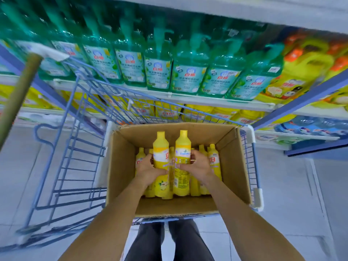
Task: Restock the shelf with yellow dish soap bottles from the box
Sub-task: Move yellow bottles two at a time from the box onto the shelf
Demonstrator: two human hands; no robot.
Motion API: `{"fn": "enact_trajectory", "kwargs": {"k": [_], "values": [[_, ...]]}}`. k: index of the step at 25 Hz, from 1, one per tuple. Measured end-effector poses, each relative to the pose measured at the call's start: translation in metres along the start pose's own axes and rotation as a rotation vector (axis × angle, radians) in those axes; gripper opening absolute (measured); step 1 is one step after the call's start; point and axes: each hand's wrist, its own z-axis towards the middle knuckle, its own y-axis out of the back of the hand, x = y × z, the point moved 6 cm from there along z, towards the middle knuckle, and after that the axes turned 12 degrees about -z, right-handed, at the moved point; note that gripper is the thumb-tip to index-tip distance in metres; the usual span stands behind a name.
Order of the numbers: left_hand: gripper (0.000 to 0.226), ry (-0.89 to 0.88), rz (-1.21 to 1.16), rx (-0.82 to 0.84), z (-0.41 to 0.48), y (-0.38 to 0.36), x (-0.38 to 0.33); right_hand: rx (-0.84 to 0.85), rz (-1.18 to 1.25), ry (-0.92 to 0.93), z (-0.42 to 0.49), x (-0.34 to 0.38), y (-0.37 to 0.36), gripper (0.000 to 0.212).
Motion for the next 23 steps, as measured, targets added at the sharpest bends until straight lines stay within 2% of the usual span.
{"fn": "enact_trajectory", "kwargs": {"k": [5, 10, 17, 23], "values": [[0.073, -0.238, 0.032, 0.079, -0.054, 0.010, -0.113, -0.108, 0.081, 0.148, -0.050, 0.081, 0.071, 0.056], [0.072, -0.462, 0.000, 0.173, -0.104, -0.002, -0.206, -0.246, 0.159, 0.315, -0.087, 0.133, 0.131, 0.053], [0.060, -0.660, 0.041, 0.179, -0.150, -0.026, -0.300, -0.365, 0.191, 0.479, -0.115, 0.181, 0.217, 0.058], [0.062, -0.809, -0.015, 0.189, -0.178, -0.069, -0.406, -0.440, 0.245, 0.611, -0.119, 0.233, 0.321, 0.060]]}}
